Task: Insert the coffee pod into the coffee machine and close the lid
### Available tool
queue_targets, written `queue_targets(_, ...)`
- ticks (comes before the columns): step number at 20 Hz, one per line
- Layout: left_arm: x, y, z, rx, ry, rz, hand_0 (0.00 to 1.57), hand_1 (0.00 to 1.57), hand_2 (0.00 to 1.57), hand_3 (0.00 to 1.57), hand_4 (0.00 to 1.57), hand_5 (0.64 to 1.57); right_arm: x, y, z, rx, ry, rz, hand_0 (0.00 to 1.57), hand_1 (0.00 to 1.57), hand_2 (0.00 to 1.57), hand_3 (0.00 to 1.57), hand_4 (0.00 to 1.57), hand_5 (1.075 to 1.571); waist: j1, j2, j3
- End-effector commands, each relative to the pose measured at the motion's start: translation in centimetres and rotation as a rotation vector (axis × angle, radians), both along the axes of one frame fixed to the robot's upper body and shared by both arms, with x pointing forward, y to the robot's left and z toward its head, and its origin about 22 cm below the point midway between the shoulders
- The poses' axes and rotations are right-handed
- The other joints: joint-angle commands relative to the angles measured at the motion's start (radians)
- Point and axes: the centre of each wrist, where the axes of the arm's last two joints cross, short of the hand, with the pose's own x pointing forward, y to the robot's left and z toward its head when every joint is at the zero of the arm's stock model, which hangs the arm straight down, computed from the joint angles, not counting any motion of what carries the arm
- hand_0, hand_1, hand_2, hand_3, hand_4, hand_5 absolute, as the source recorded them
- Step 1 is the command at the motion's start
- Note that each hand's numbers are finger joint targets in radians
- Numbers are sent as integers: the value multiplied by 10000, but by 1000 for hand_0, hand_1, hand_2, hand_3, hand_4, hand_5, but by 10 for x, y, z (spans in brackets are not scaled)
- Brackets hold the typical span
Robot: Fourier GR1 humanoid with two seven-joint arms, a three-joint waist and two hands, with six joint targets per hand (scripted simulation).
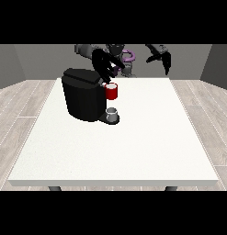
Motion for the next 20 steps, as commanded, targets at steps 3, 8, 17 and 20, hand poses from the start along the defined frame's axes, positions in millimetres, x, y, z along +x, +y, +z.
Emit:
queue_targets(3,5,-23,14,110,-321,-880,0,0,0,0,424,1571,-6,54,53,50,-2415,1854,0,0,0,0,0,1571,1578,336,-310)
queue_targets(8,15,-24,29,184,-840,-1047,0,0,0,0,368,1571,-10,44,69,-167,-2682,1888,0,0,0,0,0,1571,1989,898,-313)
queue_targets(17,22,-15,53,-72,-1274,-1145,0,0,0,0,0,1571,5,63,89,504,-3522,2672,0,0,0,0,0,1571,1969,1690,-328)
queue_targets(20,22,-6,49,-178,-1255,-1157,0,0,0,0,278,1571,9,82,81,393,-3673,2641,0,0,0,0,98,1571,1910,1782,-331)
